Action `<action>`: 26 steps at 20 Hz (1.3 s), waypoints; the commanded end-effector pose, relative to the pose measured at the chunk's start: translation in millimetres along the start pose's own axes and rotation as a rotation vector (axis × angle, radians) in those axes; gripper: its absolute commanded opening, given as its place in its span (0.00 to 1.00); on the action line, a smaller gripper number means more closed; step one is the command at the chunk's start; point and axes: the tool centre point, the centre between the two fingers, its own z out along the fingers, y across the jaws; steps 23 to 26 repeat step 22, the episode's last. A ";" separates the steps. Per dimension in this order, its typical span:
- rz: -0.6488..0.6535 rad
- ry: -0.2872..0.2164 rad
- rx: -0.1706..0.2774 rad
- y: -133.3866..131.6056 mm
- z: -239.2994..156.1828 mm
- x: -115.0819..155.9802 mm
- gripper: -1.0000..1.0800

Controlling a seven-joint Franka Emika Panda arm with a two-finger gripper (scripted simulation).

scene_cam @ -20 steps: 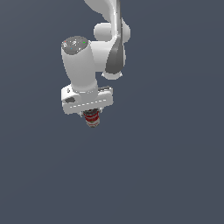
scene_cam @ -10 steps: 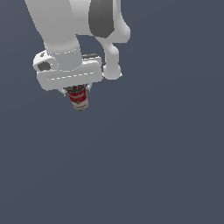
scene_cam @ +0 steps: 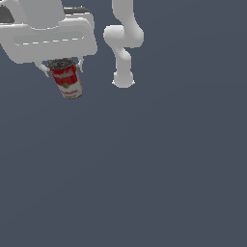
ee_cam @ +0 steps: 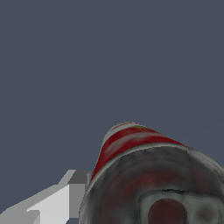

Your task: Pick up the object and move it to a goal position.

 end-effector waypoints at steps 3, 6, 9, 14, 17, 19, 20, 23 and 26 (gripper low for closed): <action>-0.001 0.002 -0.002 11.8 -41.2 -5.8 0.00; -0.001 0.002 -0.002 18.1 -60.7 -8.4 0.00; -0.001 0.002 -0.002 22.8 -75.5 -10.0 0.00; -0.001 0.002 -0.002 28.2 -91.4 -11.6 0.00; -0.001 0.002 -0.002 30.1 -96.8 -12.0 0.00; -0.001 0.002 -0.002 30.9 -98.9 -12.1 0.00; -0.001 0.002 -0.002 31.1 -99.6 -12.2 0.00; -0.001 0.002 -0.002 31.3 -100.1 -12.2 0.00; -0.001 0.002 -0.002 31.3 -100.1 -12.2 0.00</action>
